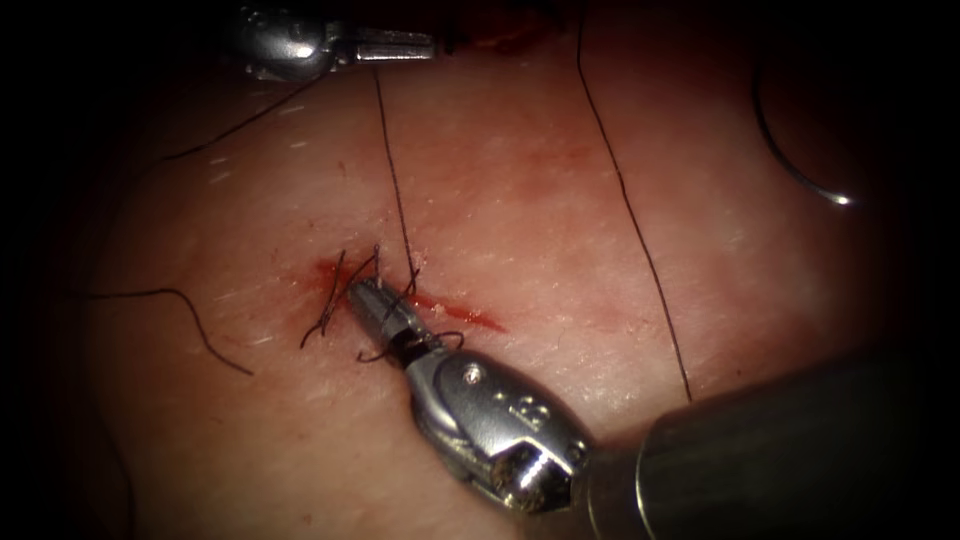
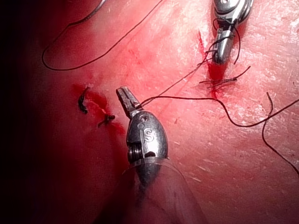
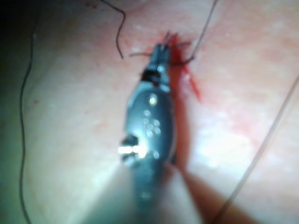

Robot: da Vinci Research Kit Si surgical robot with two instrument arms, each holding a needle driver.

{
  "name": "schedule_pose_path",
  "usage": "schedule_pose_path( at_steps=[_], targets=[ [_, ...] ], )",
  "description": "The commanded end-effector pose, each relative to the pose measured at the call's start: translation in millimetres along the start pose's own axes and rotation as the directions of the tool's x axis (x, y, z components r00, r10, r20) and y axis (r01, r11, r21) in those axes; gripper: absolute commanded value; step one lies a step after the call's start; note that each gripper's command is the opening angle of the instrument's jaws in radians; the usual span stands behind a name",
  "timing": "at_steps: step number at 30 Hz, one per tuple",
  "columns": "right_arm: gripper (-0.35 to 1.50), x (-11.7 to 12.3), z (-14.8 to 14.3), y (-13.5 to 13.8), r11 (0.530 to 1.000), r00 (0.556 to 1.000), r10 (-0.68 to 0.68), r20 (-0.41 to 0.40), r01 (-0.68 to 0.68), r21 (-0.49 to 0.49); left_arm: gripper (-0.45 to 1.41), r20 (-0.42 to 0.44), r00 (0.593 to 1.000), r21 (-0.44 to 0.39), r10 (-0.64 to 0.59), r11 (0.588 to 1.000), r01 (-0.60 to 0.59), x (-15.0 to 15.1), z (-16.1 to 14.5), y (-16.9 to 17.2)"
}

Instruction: Wound Closure

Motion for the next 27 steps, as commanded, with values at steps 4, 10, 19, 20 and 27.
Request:
schedule_pose_path(
  at_steps=[4,10,19,20,27],
  targets=[
    [-0.35,-1.8,-0.5,-2.0,1.0,1.0,0.003,0.015,-0.003,0.01,-0.45,0.013,1.0,0.035,0.009,0.999,-0.009,1.0,1.2,-1.8],
    [-0.35,-2.2,-0.8,-2.5,1.0,1.0,0.0,0.023,0.0,0.016,-0.45,0.03,0.999,0.072,0.028,0.997,-0.03,2.5,2.7,-5.7],
    [-0.35,-3.7,-2.4,-4.2,1.0,0.998,-0.013,0.067,0.011,0.029,-0.45,0.065,0.996,0.132,0.055,0.989,-0.063,4.5,3.6,-10.6],
    [-0.35,-3.9,-2.6,-4.4,0.999,0.997,-0.015,0.077,0.013,0.031,-0.45,0.064,0.996,0.136,0.056,0.989,-0.065,4.8,3.5,-11.0],
    [-0.35,-4.4,-5.0,-6.3,0.997,0.983,-0.036,0.178,0.022,0.077,-0.45,0.06,0.996,0.157,0.067,0.985,-0.076,6.9,2.2,-13.7]
  ],
)
